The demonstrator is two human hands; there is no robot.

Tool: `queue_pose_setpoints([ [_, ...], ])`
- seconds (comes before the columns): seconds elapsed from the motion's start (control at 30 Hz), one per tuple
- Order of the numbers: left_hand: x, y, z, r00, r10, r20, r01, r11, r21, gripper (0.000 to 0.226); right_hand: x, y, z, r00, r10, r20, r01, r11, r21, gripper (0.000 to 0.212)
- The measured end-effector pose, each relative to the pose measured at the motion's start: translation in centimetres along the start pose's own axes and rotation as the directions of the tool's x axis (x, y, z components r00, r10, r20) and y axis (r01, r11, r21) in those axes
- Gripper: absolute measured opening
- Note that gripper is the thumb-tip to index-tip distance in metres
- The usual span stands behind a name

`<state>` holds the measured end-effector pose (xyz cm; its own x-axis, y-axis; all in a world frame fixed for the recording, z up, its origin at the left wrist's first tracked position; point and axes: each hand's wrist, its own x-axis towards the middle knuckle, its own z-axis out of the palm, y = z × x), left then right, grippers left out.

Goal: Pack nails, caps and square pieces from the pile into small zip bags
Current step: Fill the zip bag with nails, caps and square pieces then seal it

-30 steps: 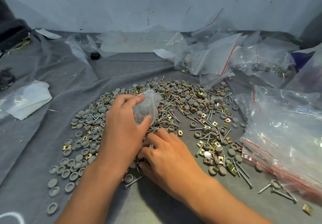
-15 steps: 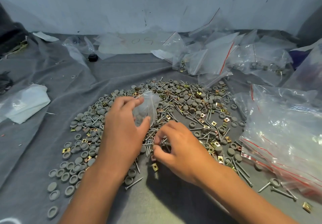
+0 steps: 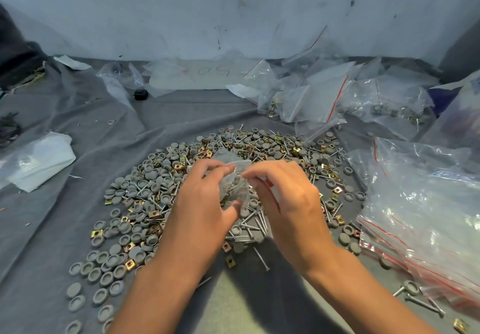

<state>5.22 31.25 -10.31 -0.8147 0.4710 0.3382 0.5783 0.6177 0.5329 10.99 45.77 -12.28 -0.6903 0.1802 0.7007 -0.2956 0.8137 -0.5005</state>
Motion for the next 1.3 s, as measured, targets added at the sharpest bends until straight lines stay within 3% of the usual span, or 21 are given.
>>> queue_pose_setpoints([
  [0.17,-0.1,0.1,-0.1,1.000,0.016,0.012,-0.016,1.000,0.003,0.063,0.2,-0.4,-0.2,0.994,0.090,-0.055,-0.084,0.992,0.095,0.026],
  [0.4,-0.2,0.2,-0.2,0.998,0.054,-0.018,-0.055,0.998,-0.019,0.053,0.4,0.8,-0.3,1.000,-0.007,0.030,0.011,0.989,-0.148,0.024],
  [0.53,-0.3,0.3,-0.7,0.991,0.132,-0.032,-0.133,0.991,-0.027,0.049,0.7,1.9,-1.4,0.977,-0.119,0.177,0.178,0.913,-0.367,0.050],
  [0.6,-0.5,0.5,-1.1,0.980,0.198,0.003,-0.198,0.980,-0.007,0.060,1.2,2.0,-2.1,0.973,-0.174,0.150,0.218,0.907,-0.360,0.032],
  [0.67,-0.7,0.4,-1.2,0.967,0.256,0.003,-0.256,0.967,0.016,0.069,1.8,1.8,-2.7,0.974,-0.215,0.074,0.227,0.931,-0.287,0.011],
  [0.7,-0.6,0.2,-1.2,0.958,0.285,-0.040,-0.285,0.959,0.010,0.066,2.1,1.7,-3.0,0.972,-0.233,0.034,0.234,0.940,-0.249,0.012],
  [0.8,-0.4,-0.2,-1.3,0.905,0.336,-0.261,-0.358,0.933,-0.040,0.035,2.6,1.5,-4.2,0.966,-0.253,-0.055,0.243,0.960,-0.142,0.012],
  [0.9,-0.3,-0.9,-1.2,0.923,0.123,-0.365,-0.243,0.922,-0.302,0.025,2.6,1.3,-5.2,0.983,-0.134,-0.127,0.139,0.990,0.034,0.010],
  [0.97,-0.2,-1.0,-1.1,0.945,-0.071,-0.320,-0.116,0.841,-0.528,0.030,2.4,1.0,-5.5,0.995,0.017,-0.102,0.007,0.973,0.231,0.011],
  [1.07,0.1,-0.8,-0.6,0.958,-0.187,-0.217,-0.016,0.721,-0.692,0.028,2.0,0.5,-5.2,0.968,0.250,0.002,-0.219,0.845,0.489,0.018],
  [1.3,0.9,-0.1,-0.3,0.952,-0.296,-0.074,0.056,0.410,-0.910,0.044,2.0,0.7,-4.5,0.912,0.402,0.086,-0.344,0.632,0.694,0.027],
])
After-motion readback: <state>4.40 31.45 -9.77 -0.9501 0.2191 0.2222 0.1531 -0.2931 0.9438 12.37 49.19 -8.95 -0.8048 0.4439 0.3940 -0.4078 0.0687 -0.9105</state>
